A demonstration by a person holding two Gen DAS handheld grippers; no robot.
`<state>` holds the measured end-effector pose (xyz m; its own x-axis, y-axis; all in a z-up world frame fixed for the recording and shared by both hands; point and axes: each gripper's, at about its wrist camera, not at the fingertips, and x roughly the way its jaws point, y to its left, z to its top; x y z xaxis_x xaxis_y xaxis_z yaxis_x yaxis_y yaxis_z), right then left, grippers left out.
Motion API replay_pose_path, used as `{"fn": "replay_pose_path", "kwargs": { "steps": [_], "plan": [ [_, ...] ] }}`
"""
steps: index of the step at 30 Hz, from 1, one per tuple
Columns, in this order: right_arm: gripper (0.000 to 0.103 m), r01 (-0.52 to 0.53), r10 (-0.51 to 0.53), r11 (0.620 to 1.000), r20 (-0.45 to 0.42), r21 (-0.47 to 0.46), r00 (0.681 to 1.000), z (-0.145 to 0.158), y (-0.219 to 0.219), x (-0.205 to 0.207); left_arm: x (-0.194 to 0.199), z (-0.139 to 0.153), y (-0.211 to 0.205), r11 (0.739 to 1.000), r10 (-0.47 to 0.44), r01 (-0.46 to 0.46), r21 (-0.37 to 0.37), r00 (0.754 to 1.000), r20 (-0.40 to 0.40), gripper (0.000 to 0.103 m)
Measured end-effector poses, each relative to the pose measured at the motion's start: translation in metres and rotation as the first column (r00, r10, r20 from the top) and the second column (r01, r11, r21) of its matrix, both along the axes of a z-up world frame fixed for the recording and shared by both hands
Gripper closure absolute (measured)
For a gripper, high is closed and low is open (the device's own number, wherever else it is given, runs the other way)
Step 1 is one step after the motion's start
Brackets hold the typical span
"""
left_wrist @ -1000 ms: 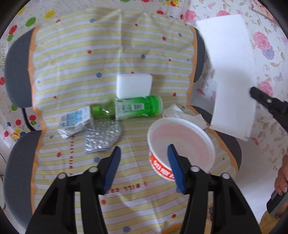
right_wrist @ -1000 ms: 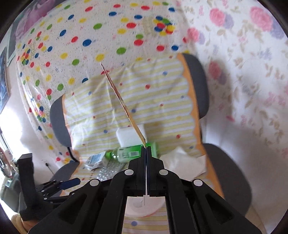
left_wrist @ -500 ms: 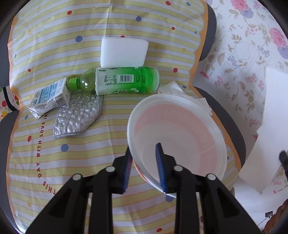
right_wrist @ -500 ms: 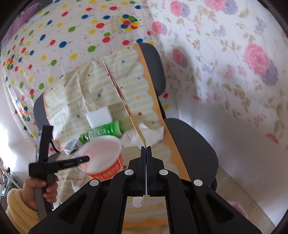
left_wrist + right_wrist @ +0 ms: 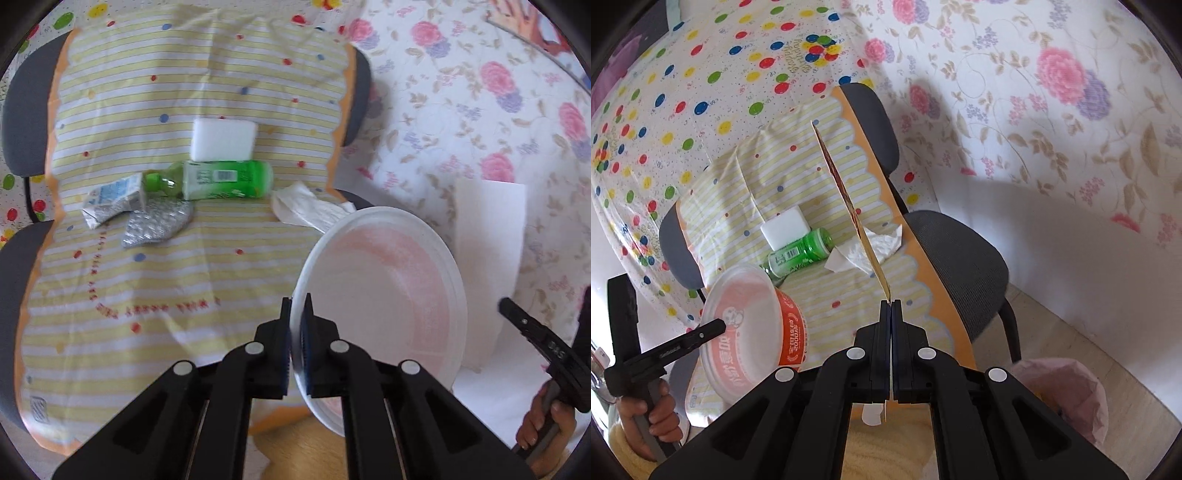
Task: Collect trash
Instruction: 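Grasp the white bowl rim with the left gripper while the right holds the red box, then carry the red box and white bowl over the pink bin and open both grippers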
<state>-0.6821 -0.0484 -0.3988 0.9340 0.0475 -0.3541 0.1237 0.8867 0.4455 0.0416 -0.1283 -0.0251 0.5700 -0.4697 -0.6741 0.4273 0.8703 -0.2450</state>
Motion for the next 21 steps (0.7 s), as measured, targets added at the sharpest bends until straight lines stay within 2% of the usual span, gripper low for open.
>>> {"fn": "replay_pose_path", "kwargs": {
  "steps": [4, 12, 19, 21],
  "plan": [
    [0.102, 0.050, -0.051, 0.999, -0.042, -0.020, 0.998, -0.018, -0.009, -0.031, -0.023, -0.016, -0.028, 0.996, -0.086, 0.086, 0.006, 0.996, 0.008, 0.100],
    [0.102, 0.195, -0.193, 0.981, -0.125, 0.001, 0.973, -0.060, -0.052, -0.088, -0.046, -0.034, -0.079, 0.979, -0.203, 0.202, -0.013, 0.978, -0.041, 0.100],
    [0.101, 0.251, -0.239, 0.967, -0.177, 0.050, 0.955, -0.091, -0.079, -0.090, -0.055, -0.039, -0.100, 0.973, -0.228, 0.228, 0.010, 0.973, -0.047, 0.100],
    [0.097, 0.259, -0.243, 0.964, -0.196, 0.056, 0.950, -0.100, -0.086, -0.085, -0.056, -0.041, -0.103, 0.973, -0.230, 0.231, 0.023, 0.972, -0.049, 0.100]
  ]
}}
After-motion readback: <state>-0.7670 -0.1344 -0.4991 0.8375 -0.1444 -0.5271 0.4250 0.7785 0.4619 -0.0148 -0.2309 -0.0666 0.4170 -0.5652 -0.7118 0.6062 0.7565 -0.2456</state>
